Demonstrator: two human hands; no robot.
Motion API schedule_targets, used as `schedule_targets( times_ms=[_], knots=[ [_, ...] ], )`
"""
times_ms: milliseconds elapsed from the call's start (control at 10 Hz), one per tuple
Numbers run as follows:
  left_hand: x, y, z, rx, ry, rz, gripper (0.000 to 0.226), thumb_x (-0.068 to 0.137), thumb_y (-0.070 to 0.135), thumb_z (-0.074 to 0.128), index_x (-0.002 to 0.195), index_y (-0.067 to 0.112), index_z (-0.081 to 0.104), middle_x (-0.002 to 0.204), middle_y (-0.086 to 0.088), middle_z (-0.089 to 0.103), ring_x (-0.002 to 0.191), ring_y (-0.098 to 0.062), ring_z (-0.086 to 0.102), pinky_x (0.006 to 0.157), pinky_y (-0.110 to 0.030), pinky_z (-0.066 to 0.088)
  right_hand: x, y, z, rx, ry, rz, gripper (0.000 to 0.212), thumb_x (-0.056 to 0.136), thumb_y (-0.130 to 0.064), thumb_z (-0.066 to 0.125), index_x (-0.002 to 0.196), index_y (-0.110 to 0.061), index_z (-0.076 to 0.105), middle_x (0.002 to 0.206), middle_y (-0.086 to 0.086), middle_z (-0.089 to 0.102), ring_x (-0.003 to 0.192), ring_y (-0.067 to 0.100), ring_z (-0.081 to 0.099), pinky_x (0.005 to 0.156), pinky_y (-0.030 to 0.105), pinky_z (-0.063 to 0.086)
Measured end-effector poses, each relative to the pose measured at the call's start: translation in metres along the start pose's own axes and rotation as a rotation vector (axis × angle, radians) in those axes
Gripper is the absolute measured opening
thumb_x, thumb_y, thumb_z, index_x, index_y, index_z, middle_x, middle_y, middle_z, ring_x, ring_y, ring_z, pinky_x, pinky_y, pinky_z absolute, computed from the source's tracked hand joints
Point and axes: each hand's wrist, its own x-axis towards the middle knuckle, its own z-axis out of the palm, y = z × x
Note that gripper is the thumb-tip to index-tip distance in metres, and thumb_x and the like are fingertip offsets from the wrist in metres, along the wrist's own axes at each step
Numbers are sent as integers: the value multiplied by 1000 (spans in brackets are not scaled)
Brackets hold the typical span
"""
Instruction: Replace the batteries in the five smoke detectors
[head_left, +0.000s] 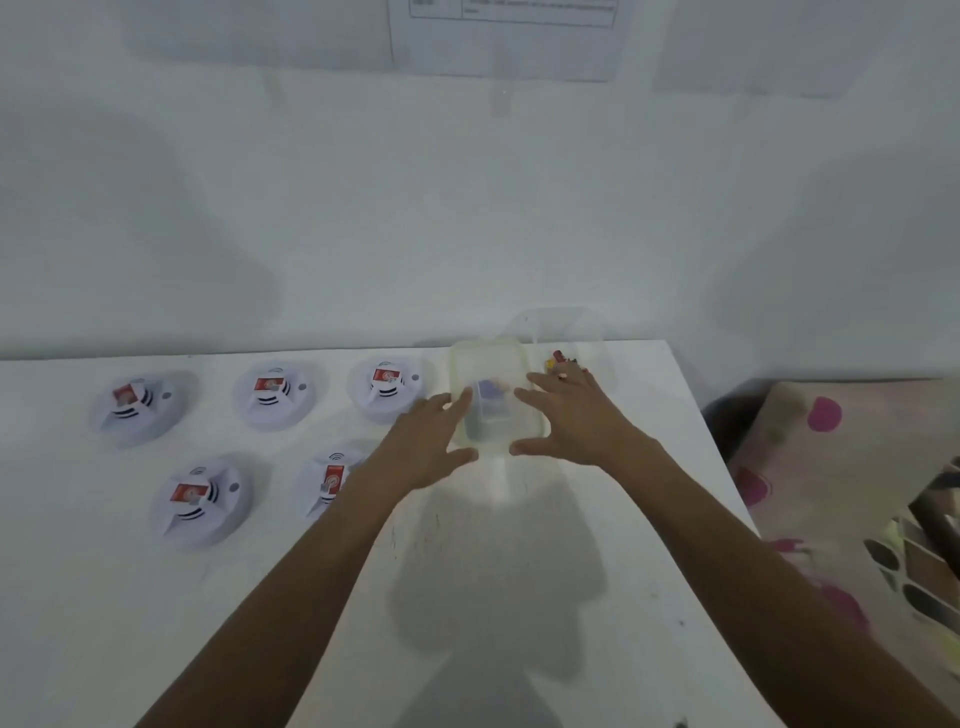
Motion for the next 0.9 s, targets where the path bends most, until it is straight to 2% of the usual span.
schedule_targets(
  times_ms=[100,500,700,800,900],
  knots=[
    [23,-5,-8,44,-24,16,81,92,47,52,153,19,7,154,-11,29,136,-34,32,108,-47,34,19,9,-6,-29,-1,7,81,77,-72,54,142,-26,41,149,2,38,135,32,26,108,44,27],
    [66,-15,-22,68,-67,-27,78,94,47,49,152,25,3,158,-3,23,136,-33,31,109,-52,30,52,21,-17,9,-19,59,76,82,-67,53,143,-23,39,148,4,38,134,33,27,109,43,25],
    [67,-17,-19,67,-46,-27,79,92,50,50,152,26,5,155,-5,29,134,-33,34,109,-52,32,51,18,-16,22,-28,84,76,83,-65,52,143,-21,37,151,4,33,137,34,24,110,43,24],
    [59,-15,-21,83,-9,-44,74,92,51,49,152,25,12,151,-7,35,132,-33,37,108,-51,33,48,10,-12,-9,-13,109,76,84,-64,51,143,-19,35,152,4,31,138,35,22,111,45,24],
    [49,-17,-19,18,53,11,64,94,47,48,149,24,25,149,-6,40,131,-28,41,107,-43,35,45,5,-4,9,40,119,73,86,-60,51,143,-17,36,153,6,29,140,35,19,113,47,25]
  ],
)
